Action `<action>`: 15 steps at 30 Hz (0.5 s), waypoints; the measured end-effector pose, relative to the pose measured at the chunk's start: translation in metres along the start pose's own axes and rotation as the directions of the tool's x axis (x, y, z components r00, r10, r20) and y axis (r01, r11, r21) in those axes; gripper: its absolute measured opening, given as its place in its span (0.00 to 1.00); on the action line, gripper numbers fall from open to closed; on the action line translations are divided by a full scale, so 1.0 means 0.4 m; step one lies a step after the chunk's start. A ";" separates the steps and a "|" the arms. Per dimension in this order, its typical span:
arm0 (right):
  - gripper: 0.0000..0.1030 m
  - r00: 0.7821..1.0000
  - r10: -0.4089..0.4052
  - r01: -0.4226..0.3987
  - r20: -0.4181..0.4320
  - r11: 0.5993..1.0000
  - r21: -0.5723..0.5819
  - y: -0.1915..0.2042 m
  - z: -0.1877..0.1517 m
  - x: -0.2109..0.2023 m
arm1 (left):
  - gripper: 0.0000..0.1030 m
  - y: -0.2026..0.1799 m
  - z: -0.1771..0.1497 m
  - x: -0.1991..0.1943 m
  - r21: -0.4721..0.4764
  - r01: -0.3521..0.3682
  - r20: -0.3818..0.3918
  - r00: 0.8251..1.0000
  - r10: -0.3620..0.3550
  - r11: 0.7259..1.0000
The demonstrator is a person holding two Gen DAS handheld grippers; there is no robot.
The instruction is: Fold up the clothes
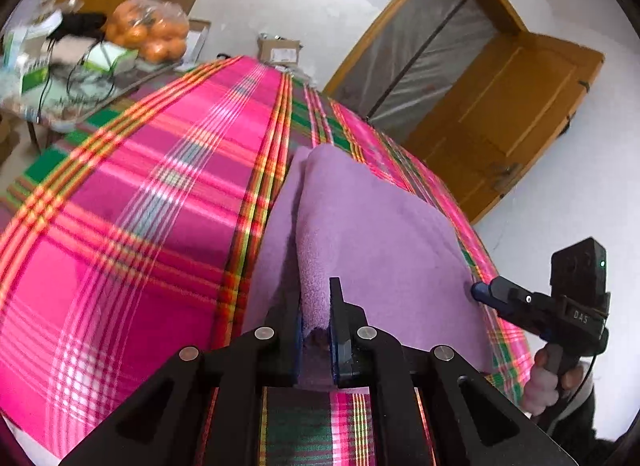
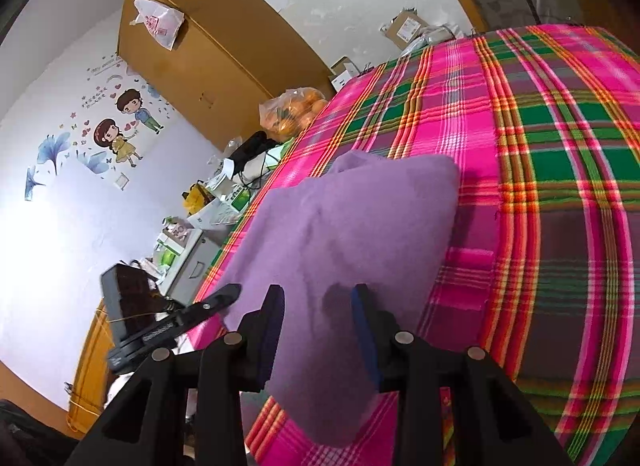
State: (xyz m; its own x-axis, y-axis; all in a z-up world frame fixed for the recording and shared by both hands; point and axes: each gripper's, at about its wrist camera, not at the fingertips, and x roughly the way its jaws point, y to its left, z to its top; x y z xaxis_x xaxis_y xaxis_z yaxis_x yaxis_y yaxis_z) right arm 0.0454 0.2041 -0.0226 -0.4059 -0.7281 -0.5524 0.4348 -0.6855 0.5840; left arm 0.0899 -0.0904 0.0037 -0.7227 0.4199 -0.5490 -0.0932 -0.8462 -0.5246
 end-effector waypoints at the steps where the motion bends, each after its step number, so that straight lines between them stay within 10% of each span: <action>1: 0.35 1.000 -0.008 0.008 0.005 1.000 -0.010 0.000 0.000 0.001 | 0.10 0.002 0.001 -0.001 0.003 -0.001 0.001 1.000 0.001 1.000; 7: 0.04 0.991 -0.136 0.135 -0.002 0.987 -0.084 -0.028 -0.007 0.028 | 0.12 0.032 -0.009 0.004 -0.017 0.011 -0.010 1.000 -0.011 1.000; 15: 0.05 0.977 -0.201 0.207 0.069 0.973 -0.098 -0.033 0.019 0.000 | 0.10 -0.005 0.029 -0.080 0.037 -0.053 0.069 0.996 0.050 0.998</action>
State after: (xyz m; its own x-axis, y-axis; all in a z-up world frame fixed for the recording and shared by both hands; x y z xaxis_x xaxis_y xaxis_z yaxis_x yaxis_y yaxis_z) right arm 0.0334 0.2132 -0.0257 -0.5393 -0.5740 -0.6162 0.4182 -0.8176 0.3958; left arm 0.1054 -0.1059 0.0300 -0.7721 0.3530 -0.5284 -0.0800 -0.8789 -0.4703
